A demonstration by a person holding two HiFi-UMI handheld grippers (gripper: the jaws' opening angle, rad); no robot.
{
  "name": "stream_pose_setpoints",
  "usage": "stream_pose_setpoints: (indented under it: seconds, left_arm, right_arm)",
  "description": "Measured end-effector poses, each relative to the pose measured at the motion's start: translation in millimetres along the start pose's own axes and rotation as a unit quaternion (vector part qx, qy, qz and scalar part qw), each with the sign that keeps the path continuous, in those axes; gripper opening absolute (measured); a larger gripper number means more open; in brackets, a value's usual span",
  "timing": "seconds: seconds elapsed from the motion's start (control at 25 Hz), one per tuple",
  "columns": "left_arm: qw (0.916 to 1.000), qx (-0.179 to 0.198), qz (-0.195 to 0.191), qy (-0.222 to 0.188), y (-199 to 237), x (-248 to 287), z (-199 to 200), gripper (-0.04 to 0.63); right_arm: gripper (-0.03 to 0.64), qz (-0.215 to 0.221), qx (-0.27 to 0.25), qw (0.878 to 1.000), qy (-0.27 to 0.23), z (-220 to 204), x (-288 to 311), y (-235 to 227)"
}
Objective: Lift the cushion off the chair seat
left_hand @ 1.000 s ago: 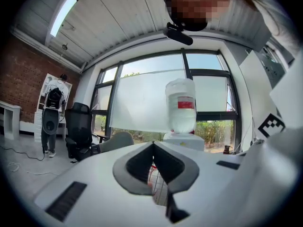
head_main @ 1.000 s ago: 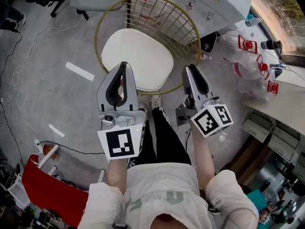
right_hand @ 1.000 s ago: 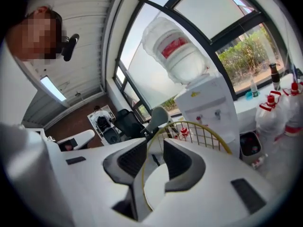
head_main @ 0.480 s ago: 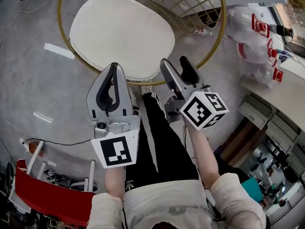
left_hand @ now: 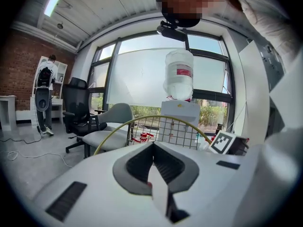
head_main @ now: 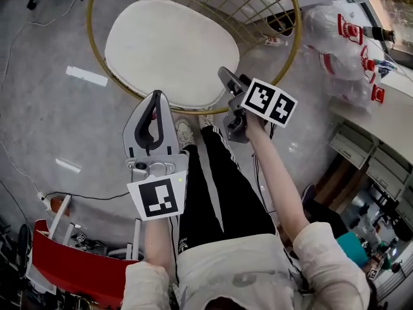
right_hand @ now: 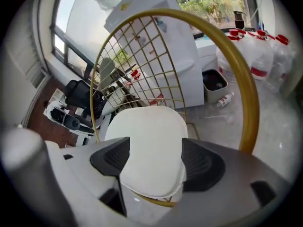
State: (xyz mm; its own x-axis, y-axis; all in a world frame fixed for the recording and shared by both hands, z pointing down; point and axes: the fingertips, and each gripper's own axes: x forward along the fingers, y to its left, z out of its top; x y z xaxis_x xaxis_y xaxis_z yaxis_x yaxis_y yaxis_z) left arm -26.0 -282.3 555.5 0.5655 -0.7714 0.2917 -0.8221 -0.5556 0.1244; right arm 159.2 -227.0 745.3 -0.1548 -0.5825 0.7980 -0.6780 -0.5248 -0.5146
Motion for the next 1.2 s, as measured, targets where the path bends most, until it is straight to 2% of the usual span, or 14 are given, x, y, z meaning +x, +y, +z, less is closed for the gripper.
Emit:
stream_pose_setpoints:
  seconds: [0.12, 0.32, 0.4, 0.52, 0.68, 0.8, 0.92, 1.0, 1.2]
  left_arm:
    - [1.0000, 0.000, -0.007, -0.005, 0, -1, 11, 0.012]
    - [0.9998, 0.005, -0.018, -0.004, 3, 1, 7, 0.012]
    - [0.9998, 0.001, -0.019, -0.001, 6, 0, 2, 0.012]
    - [0.9998, -0.007, -0.016, 0.007, 11, -2, -6, 0.012]
    - [0.9998, -0.011, -0.015, 0.010, 17, -6, -9, 0.012]
    - [0.9998, -0.009, -0.013, 0.007, 22, -8, -10, 0.012]
    - [0.9997, -0.024, -0.005, 0.005, 26, -11, -11, 0.012]
    - [0.9996, -0.028, -0.006, 0.003, 26, -13, -11, 0.012]
    - [0.9994, -0.032, -0.005, 0.015, 33, -15, -23, 0.012]
  right_arm:
    - [0.325, -0.025, 0.027, 0.999, 0.022, -3, 11, -11]
    - [0.325, -0.057, 0.021, 0.997, 0.042, -6, 31, -18]
    - [0.325, -0.068, 0.038, 0.995, 0.056, -9, 42, -24]
    - [0.325, -0.091, 0.063, 0.990, 0.083, -13, 56, -34]
    - [0.325, -0.117, 0.066, 0.985, 0.105, -12, 59, -43]
    - [0.325, -0.155, 0.077, 0.979, 0.110, -4, 59, -56]
    - [0.325, -0.182, 0.079, 0.971, 0.132, -10, 65, -67]
    - [0.325, -0.172, 0.092, 0.972, 0.131, -13, 67, -69]
    - [0.325, -0.120, 0.168, 0.972, 0.111, -19, 73, -72]
